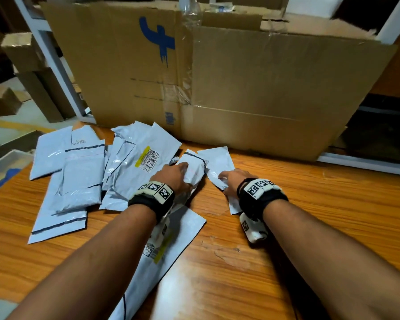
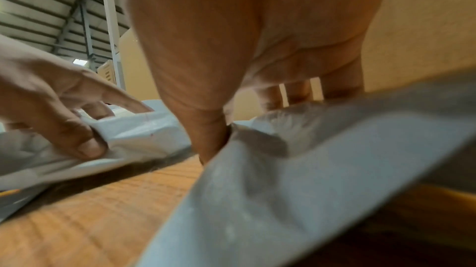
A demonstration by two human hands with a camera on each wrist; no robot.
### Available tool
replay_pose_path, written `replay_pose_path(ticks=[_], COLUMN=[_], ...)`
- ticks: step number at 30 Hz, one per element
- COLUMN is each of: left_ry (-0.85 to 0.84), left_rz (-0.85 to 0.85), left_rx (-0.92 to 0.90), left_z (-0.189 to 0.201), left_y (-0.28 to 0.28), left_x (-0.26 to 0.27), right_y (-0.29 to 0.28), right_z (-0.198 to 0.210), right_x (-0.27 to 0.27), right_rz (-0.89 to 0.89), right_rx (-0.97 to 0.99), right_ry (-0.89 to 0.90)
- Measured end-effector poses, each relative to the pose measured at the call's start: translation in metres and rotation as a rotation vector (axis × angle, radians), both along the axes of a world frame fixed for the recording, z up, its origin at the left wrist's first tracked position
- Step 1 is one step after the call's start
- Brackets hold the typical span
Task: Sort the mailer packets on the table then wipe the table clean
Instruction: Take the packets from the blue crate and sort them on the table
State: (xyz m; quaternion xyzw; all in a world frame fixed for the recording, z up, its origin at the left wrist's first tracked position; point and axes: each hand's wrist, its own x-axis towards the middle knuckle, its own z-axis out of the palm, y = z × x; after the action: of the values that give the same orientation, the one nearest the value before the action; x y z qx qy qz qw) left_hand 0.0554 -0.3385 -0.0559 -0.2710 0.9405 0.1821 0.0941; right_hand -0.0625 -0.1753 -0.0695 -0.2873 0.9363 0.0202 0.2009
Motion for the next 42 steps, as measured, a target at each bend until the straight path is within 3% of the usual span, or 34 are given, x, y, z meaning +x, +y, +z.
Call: replay_pose_path(ticks=[6, 17, 27, 37, 42], left_ry=[0.136, 0.255, 0.361, 0.477, 0.534], left_rz=[0.014, -0.254, -0.415, -0.496, -0.525], left_rx=[0.043, 0.020, 0.170, 0.239, 0.290], left_z=[0.020, 0.071, 0.108, 0.152, 0.172], left_y=[0.011, 0.094, 0.261, 0.499, 0.589], left_x=[-0.001, -0.037, -0.064, -0.097, -0.121], right_y=[0.041, 0.146, 0.321, 0.549, 0.649], right_z=[0.020, 0.090, 0.149, 0.206, 0.218], right_x=[-0.009, 0.013, 0.030, 0.032, 0.020], right_rz=[-0.182, -0.365, -0.553, -0.655, -0.676], right_rx=[-0.223, -0.424, -0.396, -0.451, -0.427], right_ry=[-0.011, 0.048, 0.262, 0.451, 0.468])
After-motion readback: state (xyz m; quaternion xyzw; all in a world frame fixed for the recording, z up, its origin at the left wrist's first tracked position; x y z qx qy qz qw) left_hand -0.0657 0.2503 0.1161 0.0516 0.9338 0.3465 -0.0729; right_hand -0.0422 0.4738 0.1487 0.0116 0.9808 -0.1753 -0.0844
